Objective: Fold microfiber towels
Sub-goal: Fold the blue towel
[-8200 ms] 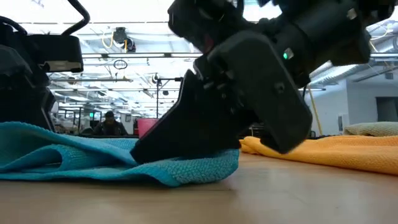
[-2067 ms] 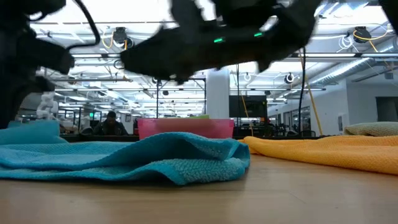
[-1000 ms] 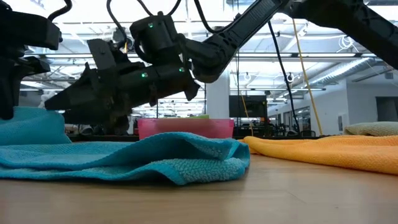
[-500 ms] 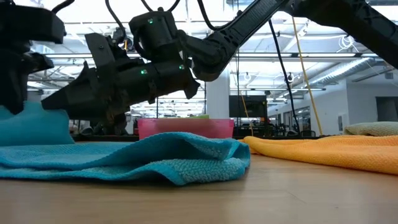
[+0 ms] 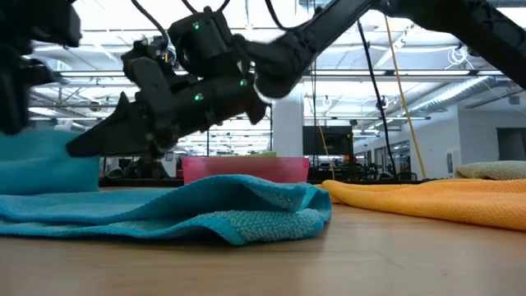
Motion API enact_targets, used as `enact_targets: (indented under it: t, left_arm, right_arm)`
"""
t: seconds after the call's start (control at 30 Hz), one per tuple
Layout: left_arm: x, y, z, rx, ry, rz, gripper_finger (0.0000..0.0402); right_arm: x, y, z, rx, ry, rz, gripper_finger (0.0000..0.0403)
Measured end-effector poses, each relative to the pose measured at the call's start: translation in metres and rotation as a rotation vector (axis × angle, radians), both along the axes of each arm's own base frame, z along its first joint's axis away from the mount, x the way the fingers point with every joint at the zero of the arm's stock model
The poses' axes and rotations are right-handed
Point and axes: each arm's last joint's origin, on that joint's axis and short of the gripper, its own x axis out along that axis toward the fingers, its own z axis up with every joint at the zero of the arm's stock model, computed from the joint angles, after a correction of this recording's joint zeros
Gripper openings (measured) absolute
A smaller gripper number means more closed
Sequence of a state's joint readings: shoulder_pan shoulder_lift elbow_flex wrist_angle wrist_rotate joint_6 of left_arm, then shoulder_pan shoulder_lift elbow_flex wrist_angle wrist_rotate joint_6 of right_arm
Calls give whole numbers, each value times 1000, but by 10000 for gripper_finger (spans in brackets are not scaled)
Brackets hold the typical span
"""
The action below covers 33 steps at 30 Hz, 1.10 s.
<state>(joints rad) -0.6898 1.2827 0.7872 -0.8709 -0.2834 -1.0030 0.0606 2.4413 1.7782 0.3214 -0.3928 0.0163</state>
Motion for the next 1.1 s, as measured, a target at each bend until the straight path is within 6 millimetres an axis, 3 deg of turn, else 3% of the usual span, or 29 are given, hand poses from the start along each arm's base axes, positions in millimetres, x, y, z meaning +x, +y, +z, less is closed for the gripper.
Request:
enact_targets:
  t: [0.2,0.37,0.47,0.63,0.83,1.1]
  left_arm:
    - [-21,-11,-5,-19,11,173,228]
    - [-36,-17,-24,-34,-61,234,281]
    - [-42,-12,-38,-7,-63,235,283]
    - [-42,1,-49,92,-68,183,254]
    - [-32,6,-49,178,-95,32,240]
    - [-17,3,-47,153,-138,-144,239]
  right_arm:
    - [-13,15,19,-273,51,36,2]
    - [-15,18,26,-346,27,51,1]
    - [-14,18,27,-362,9,58,1]
    - [-16,26,28,-429,-16,109,1]
    - [-17,37,29,-591,-64,104,1]
    - [-20,55,38,-781,-126,104,0]
